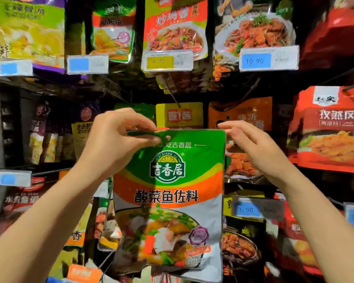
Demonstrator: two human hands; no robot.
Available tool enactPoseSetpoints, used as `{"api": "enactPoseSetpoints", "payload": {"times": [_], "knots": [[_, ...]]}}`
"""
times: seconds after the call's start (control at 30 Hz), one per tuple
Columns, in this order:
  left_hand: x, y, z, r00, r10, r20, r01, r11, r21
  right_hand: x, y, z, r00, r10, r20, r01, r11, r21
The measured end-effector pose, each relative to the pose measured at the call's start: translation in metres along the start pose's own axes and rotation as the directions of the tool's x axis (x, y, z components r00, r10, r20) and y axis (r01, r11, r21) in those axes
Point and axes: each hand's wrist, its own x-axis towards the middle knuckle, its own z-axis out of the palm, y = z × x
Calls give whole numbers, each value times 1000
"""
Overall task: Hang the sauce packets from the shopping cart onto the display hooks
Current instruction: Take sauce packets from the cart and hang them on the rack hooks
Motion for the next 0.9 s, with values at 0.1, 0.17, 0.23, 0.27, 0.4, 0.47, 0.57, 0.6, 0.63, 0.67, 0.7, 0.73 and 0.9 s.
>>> {"api": "enactPoseSetpoints", "payload": {"times": [0.1, 0.17, 0.23, 0.27, 0.4, 0.47, 0.57, 0.6, 0.63, 0.67, 0.7, 0.73, 0.9], "knots": [[-4, -3, -6, 1000, -26, 3, 26, 998, -53, -23, -14, 12, 992, -2, 123, -2, 1000, 31], [-9, -6, -9, 999, -29, 13, 30, 997, -68, -31, -11, 21, 990, 24, 141, -32, 998, 60], [-15, -12, -12, 999, -28, 20, 29, 998, -64, -36, -13, 33, 992, 44, 115, -55, 995, 86], [-18, -16, -14, 999, -27, 22, 29, 998, -56, -38, -16, 39, 994, 48, 98, -58, 994, 94], [-31, -34, -33, 994, -99, 45, 103, 990, -91, -34, -29, 64, 996, 86, 2, -85, 980, 179], [-40, -44, -46, 982, -174, 73, 182, 976, -122, -28, -39, 77, 986, 163, 22, -164, 958, 236], [-53, -59, -66, 961, -265, 82, 273, 957, -97, -17, -53, 99, 970, 228, 91, -244, 927, 284], [-57, -62, -74, 952, -295, 85, 302, 949, -88, -14, -59, 107, 968, 232, 98, -251, 919, 304], [-61, -65, -81, 944, -317, 93, 324, 943, -78, -12, -63, 115, 967, 234, 105, -256, 911, 323], [-64, -68, -89, 937, -335, 100, 342, 938, -62, -11, -68, 123, 967, 231, 112, -256, 903, 345], [-66, -71, -96, 935, -342, 98, 347, 937, -42, -10, -72, 131, 968, 220, 118, -248, 898, 364], [-69, -75, -104, 934, -345, 90, 349, 937, -26, -9, -74, 139, 971, 207, 122, -238, 894, 379], [-89, -88, -141, 899, -426, 100, 432, 900, -53, -1, -84, 180, 966, 187, 178, -249, 862, 442]]}}
